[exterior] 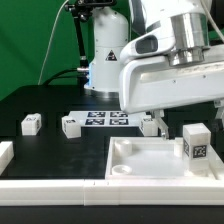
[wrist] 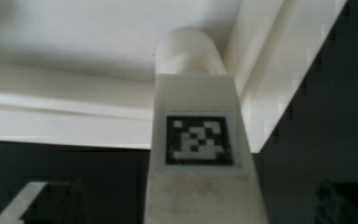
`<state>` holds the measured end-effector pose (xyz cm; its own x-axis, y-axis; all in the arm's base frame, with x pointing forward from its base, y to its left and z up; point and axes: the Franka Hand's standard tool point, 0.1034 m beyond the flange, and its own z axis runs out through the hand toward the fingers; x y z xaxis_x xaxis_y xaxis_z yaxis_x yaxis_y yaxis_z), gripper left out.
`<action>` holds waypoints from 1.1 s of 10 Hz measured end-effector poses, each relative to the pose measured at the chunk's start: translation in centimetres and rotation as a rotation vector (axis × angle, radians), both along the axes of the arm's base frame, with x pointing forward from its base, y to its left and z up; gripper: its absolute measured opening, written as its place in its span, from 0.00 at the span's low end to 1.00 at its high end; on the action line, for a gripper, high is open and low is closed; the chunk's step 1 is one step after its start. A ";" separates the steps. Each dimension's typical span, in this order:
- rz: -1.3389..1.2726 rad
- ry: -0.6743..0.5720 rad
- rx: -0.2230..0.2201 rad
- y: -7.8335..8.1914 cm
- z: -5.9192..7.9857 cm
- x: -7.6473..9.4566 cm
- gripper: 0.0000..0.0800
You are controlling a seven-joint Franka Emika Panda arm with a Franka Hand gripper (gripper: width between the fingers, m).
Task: Assemble one leg
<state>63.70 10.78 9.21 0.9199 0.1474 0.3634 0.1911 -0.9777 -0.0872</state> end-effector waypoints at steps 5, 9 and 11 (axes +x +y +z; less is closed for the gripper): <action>0.029 0.210 0.005 0.6 -0.4 -1.1 0.81; 0.022 0.287 0.008 0.0 0.2 0.2 0.81; 0.018 0.278 0.007 -0.2 0.3 0.5 0.81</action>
Offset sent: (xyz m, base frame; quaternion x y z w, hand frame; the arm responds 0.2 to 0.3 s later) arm 0.0000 0.0000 0.0000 0.0000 -0.0799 0.0000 0.9968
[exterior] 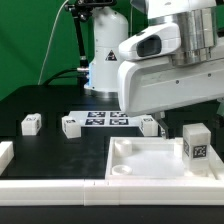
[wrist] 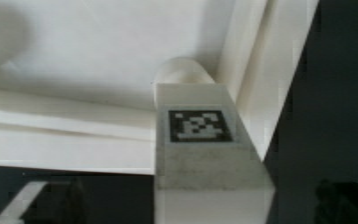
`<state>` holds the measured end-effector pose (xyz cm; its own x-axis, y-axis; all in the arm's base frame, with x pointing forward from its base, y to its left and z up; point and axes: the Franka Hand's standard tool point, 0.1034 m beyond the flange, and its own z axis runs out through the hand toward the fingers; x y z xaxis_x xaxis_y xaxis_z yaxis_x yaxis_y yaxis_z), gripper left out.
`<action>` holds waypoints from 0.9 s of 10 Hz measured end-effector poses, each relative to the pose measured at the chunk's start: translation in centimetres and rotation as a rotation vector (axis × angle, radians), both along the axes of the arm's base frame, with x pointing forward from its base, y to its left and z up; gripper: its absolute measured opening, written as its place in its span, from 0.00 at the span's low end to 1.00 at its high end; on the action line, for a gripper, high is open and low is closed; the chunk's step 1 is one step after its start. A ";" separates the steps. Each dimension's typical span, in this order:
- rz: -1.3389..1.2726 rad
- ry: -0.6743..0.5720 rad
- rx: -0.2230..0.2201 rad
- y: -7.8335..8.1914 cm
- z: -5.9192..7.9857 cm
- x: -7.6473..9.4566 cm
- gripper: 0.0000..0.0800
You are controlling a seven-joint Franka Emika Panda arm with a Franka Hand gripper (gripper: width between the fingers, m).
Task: Assemble one leg
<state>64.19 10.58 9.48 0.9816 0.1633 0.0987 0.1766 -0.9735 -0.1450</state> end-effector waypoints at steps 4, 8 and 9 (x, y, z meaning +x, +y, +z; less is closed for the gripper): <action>0.001 0.001 0.000 0.0 -0.1 -0.1 0.81; -0.005 0.002 0.001 0.0 -0.1 -0.1 0.36; -0.031 0.007 0.003 0.1 -0.1 -0.1 0.36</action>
Offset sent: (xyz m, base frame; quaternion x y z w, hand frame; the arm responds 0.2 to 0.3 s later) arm 0.0000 0.0000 0.0000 0.0000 0.0000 0.0000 1.0000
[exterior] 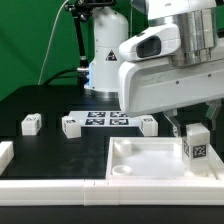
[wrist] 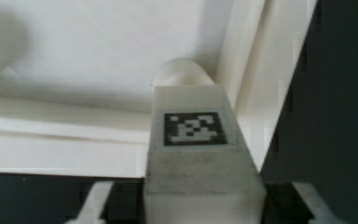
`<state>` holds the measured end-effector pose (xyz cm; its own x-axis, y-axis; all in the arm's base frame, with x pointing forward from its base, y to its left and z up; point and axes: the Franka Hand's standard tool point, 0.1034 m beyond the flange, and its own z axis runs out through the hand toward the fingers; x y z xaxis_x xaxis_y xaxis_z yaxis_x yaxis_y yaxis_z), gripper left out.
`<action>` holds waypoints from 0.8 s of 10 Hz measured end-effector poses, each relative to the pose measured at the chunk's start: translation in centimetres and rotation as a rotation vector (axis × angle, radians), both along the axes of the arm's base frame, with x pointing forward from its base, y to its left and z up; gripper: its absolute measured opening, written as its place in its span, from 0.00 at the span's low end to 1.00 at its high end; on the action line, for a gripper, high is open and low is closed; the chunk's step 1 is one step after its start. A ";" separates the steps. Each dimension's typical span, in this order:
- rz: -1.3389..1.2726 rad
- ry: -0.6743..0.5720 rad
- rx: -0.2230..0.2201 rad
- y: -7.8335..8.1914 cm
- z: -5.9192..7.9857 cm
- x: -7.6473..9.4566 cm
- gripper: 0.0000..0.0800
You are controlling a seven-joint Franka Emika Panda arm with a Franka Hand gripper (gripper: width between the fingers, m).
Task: Assemble one leg
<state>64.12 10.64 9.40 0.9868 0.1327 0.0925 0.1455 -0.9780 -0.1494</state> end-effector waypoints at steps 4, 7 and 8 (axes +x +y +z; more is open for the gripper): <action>-0.343 0.039 0.026 0.4 -0.1 -0.2 0.36; -0.638 0.071 0.045 0.3 -0.2 -0.3 0.36; -0.722 0.082 0.048 0.4 -0.2 -0.3 0.36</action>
Offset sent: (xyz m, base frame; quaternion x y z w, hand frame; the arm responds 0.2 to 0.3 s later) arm -0.0206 0.0080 -0.0063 -0.0344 0.0155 0.3615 0.9316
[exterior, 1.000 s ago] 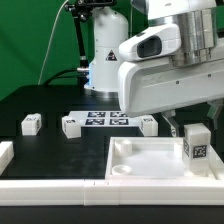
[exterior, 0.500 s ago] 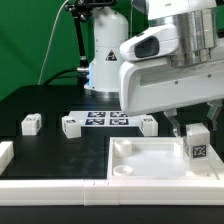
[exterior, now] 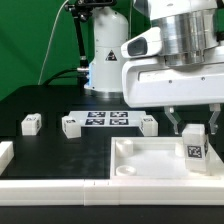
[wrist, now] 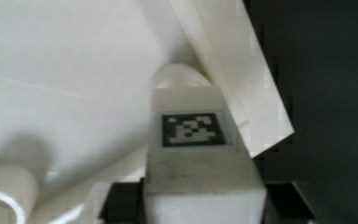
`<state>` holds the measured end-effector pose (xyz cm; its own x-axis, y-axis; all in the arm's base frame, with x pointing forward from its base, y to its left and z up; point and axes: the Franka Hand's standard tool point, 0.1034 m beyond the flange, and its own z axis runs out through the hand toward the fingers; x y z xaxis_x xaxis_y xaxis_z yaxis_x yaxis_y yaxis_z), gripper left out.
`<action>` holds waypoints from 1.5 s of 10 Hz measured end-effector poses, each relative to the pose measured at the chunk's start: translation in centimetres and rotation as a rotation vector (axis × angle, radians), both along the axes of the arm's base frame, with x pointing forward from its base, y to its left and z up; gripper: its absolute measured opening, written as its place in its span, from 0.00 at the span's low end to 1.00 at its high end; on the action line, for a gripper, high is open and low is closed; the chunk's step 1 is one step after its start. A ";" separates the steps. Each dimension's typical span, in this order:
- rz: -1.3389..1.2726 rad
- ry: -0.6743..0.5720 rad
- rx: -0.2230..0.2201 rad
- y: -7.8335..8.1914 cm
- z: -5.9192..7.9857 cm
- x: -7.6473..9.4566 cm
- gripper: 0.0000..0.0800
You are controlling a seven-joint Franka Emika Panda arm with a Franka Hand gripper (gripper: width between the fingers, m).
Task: Assemble one leg
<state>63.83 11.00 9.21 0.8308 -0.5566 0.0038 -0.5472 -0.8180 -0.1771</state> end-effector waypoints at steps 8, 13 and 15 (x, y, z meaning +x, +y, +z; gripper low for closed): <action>-0.625 0.085 0.028 0.3 0.0 -0.2 0.37; -0.298 0.042 -0.006 0.4 0.0 -0.2 0.78; -0.130 0.021 -0.024 0.8 0.0 -0.3 0.80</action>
Offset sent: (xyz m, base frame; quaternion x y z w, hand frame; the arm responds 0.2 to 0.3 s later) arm 0.0052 0.0164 -0.0041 -0.0143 0.0143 0.2735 0.9617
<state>63.56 11.75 9.17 0.7519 -0.6593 0.0015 -0.6522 -0.7440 -0.1454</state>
